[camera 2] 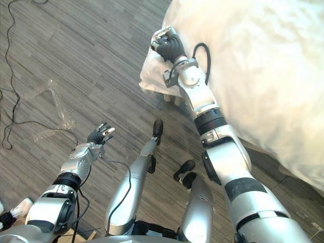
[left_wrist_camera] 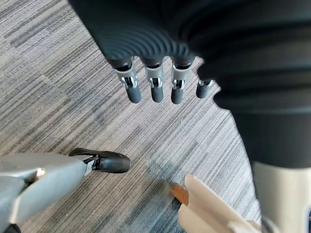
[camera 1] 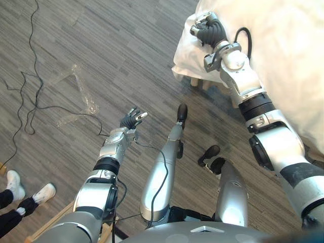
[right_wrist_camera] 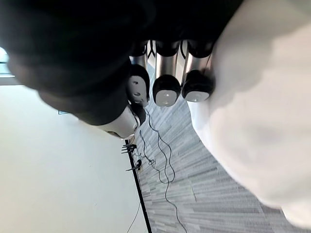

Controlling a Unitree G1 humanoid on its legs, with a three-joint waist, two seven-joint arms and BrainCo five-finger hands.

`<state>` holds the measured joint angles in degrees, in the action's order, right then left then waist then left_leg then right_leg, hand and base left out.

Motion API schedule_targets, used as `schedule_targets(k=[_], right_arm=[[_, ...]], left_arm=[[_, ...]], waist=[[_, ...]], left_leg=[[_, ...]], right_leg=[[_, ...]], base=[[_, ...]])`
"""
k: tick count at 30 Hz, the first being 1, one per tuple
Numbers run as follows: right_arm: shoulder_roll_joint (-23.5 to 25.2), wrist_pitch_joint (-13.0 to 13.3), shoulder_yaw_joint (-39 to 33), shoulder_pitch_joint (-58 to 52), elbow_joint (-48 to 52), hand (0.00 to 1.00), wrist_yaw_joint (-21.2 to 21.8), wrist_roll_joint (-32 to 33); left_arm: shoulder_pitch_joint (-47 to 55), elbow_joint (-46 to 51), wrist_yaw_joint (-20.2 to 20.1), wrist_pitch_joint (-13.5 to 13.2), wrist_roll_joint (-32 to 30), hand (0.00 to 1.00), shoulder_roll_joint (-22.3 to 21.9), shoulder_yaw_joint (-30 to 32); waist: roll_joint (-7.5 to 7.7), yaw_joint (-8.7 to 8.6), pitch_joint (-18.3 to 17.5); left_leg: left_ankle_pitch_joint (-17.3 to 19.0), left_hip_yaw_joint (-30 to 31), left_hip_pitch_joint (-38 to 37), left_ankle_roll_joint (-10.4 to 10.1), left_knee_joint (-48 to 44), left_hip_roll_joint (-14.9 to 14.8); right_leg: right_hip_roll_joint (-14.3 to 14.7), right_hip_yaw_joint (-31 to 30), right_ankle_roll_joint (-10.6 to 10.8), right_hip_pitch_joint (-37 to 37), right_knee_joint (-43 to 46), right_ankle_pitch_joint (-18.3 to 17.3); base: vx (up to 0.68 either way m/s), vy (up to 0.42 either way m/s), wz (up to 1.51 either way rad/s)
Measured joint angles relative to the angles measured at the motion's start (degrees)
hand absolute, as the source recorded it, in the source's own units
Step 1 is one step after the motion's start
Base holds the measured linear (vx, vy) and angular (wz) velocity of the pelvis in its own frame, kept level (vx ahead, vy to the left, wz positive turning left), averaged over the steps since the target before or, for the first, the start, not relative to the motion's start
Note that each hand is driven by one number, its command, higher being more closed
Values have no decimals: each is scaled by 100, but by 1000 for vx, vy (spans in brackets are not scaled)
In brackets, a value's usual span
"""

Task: Tidy the bed and pick cloth on bed and put in laundry

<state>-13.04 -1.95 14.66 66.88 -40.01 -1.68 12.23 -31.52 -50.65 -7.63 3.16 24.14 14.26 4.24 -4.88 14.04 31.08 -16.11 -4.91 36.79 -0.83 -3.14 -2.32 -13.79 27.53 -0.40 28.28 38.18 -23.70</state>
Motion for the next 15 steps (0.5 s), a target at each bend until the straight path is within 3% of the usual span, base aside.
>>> schedule_targets(k=[4,9,12,15], right_arm=[[313,86,-46,85,-296,100,-327,255],[672,197,-46,-56,-1007,100,-363,525],[791,220,-101,-352,-1450,100,-372,587],[851,386,-363,-992,-1539,100,-287,919]], left_arm=[[-174,216,144,-139,-45,0,-537,429],[-365,276,739,-261,-427,0,-1200,941],[-349,396,1132,-254,-553,0,-1441,1192],[-296,428,1508,-223,-553,0,-1668,1402]], waist=[[-1,8,0],[1,-81,-1],[7,-201,-1],[17,-449,0]], left_leg=[[-39,-6,236,-52,-5,-97],[56,-138,477,-26,-227,-192],[162,-440,527,46,-433,-306],[284,-895,407,155,-595,-410]], right_leg=[[73,17,-60,257,71,-42],[139,23,-80,361,-28,14],[185,-22,-69,317,-119,86],[193,-232,-36,257,-134,142]], base=[[-16,-136,2],[49,-66,-2],[57,-25,-17],[46,-21,-38]])
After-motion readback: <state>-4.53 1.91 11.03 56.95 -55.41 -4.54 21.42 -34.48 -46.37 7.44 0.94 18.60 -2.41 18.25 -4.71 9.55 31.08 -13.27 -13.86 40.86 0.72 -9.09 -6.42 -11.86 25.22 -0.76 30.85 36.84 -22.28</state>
